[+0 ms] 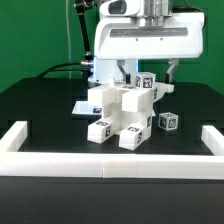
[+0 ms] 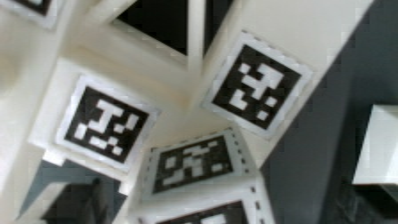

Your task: Assemble chair

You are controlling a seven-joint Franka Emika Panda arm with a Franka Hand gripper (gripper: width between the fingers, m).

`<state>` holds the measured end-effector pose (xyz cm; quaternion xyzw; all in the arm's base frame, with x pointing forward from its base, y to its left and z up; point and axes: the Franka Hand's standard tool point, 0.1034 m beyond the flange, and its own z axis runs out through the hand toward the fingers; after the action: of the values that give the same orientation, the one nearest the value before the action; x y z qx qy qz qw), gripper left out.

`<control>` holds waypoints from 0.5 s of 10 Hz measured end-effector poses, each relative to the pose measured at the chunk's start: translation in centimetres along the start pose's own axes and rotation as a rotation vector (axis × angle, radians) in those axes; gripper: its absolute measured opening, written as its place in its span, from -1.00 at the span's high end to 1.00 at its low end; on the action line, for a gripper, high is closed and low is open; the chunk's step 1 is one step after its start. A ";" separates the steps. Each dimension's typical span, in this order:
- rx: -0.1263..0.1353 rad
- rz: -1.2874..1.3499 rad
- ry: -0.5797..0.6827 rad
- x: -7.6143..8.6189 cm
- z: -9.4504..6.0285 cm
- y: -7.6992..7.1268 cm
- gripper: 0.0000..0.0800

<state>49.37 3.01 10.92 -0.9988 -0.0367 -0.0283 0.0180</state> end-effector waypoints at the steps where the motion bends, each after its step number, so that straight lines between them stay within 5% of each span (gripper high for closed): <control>1: 0.000 -0.020 0.000 0.0 0.0 0.0 -0.33; 2: 0.000 -0.011 -0.001 0.0 0.0 0.0 0.01; 5: -0.001 -0.010 -0.001 0.0 0.1 0.0 0.30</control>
Offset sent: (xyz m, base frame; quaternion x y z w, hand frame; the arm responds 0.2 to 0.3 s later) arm 0.0000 0.0000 0.0000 0.0000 0.0000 0.0000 1.0000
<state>49.34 2.96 10.85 -0.9986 -0.0417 -0.0277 0.0175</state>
